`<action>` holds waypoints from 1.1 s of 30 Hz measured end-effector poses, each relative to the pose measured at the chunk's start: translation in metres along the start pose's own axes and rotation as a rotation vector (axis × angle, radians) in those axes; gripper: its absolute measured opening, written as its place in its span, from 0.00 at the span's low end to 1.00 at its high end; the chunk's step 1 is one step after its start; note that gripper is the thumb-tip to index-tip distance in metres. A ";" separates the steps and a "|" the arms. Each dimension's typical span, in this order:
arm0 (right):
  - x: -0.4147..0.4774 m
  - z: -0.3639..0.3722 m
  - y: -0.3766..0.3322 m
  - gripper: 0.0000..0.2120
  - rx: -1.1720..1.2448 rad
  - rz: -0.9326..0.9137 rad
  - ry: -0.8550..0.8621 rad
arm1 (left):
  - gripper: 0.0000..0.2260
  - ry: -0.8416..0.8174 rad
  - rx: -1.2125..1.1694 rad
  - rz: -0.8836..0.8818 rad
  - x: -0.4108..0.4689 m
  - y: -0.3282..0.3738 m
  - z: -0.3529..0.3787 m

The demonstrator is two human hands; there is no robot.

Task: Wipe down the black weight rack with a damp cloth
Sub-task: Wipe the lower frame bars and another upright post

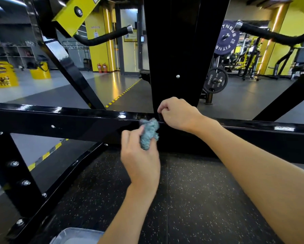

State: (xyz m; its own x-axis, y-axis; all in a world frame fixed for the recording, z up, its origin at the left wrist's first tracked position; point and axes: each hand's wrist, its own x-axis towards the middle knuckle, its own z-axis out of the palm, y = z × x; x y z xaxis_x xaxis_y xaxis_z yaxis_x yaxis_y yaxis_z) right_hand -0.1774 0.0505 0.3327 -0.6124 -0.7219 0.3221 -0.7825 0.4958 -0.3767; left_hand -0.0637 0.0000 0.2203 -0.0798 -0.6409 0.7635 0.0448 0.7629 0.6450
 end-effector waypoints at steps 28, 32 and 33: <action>0.004 0.023 -0.040 0.14 -0.201 -0.048 0.048 | 0.14 -0.046 0.052 0.079 0.027 -0.018 -0.025; -0.001 0.022 -0.041 0.15 -0.195 -0.051 0.033 | 0.15 -0.105 0.053 0.106 0.022 -0.035 -0.028; -0.001 0.022 -0.041 0.15 -0.192 -0.052 0.029 | 0.14 -0.038 0.041 0.045 0.024 -0.037 -0.030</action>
State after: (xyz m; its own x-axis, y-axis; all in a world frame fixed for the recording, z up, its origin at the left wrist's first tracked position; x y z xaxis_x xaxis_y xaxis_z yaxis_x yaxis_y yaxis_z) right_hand -0.1423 0.0203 0.3289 -0.5715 -0.7363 0.3623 -0.8185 0.5430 -0.1875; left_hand -0.0370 -0.0466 0.2155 -0.1160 -0.6030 0.7893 0.0081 0.7940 0.6078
